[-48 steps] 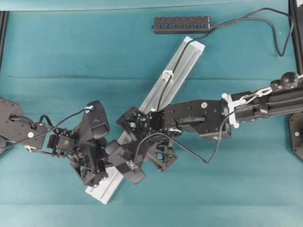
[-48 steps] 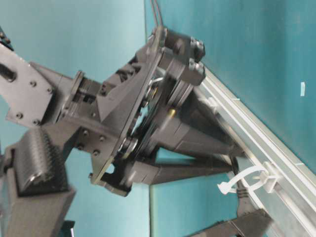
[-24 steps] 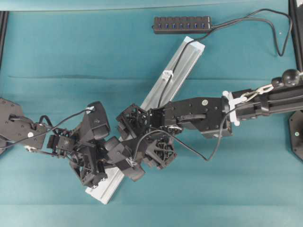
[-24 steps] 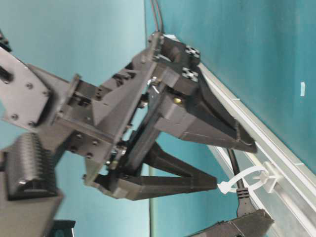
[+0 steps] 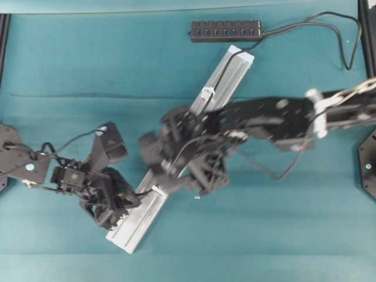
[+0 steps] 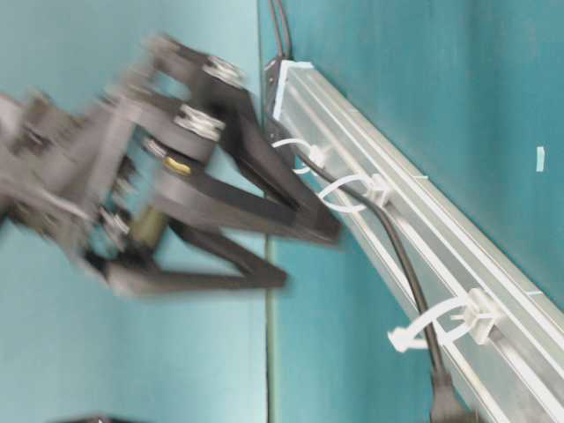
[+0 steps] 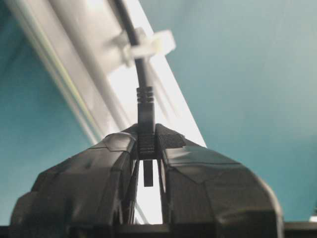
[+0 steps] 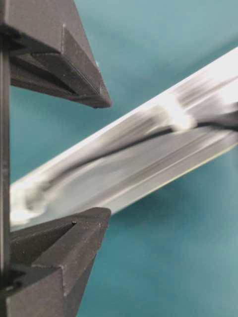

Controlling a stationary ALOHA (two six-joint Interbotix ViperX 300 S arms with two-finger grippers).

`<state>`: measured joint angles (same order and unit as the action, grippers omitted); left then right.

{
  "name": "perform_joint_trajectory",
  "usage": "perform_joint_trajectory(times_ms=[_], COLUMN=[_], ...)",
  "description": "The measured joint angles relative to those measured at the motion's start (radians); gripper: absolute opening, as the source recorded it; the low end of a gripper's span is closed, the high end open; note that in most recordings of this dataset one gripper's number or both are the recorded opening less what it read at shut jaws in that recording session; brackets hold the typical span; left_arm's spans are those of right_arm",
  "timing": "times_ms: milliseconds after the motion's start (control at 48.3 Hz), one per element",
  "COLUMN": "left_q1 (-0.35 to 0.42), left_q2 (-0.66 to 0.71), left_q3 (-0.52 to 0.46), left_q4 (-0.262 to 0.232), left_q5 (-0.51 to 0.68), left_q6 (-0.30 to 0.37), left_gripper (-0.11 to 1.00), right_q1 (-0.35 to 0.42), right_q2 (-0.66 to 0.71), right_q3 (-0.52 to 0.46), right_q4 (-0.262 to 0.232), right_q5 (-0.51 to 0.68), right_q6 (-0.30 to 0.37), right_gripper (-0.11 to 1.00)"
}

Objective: Pass the USB cable through three rings with both arms.
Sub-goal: 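Pull the cable taut down the rail with the left gripper and release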

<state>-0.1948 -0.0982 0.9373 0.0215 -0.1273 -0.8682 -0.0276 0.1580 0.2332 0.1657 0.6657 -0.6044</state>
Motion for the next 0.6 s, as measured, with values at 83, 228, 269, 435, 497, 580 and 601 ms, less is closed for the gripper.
perform_joint_trajectory(times_ms=[83, 228, 269, 435, 497, 580, 601], left_q1=[-0.012, -0.046, -0.055, -0.06, -0.061, -0.061, -0.061], left_q2=[-0.028, -0.084, -0.106, -0.187, -0.218, -0.25, -0.259], left_q3=[0.023, 0.06, 0.067, 0.074, 0.074, 0.074, 0.075], left_q4=[0.0, -0.002, -0.002, 0.0, -0.002, 0.0, 0.0], left_q5=[0.0, 0.0, 0.002, 0.058, 0.091, 0.13, 0.141], left_q6=[-0.031, -0.061, -0.063, -0.066, -0.066, -0.067, -0.067], left_gripper=[0.1, 0.1, 0.1, 0.1, 0.1, 0.1, 0.1], right_q1=[-0.003, -0.005, -0.006, -0.026, -0.035, -0.038, -0.038], right_q2=[-0.026, -0.066, -0.078, -0.123, -0.137, -0.156, -0.163], right_q3=[0.028, 0.071, 0.081, 0.123, 0.135, 0.155, 0.161], right_q4=[0.0, 0.0, 0.0, 0.0, 0.0, 0.0, 0.0], right_q5=[-0.002, -0.015, -0.021, -0.043, -0.044, -0.046, -0.046], right_q6=[0.003, 0.009, 0.015, 0.052, 0.069, 0.098, 0.106], right_gripper=[0.87, 0.87, 0.87, 0.87, 0.87, 0.87, 0.87])
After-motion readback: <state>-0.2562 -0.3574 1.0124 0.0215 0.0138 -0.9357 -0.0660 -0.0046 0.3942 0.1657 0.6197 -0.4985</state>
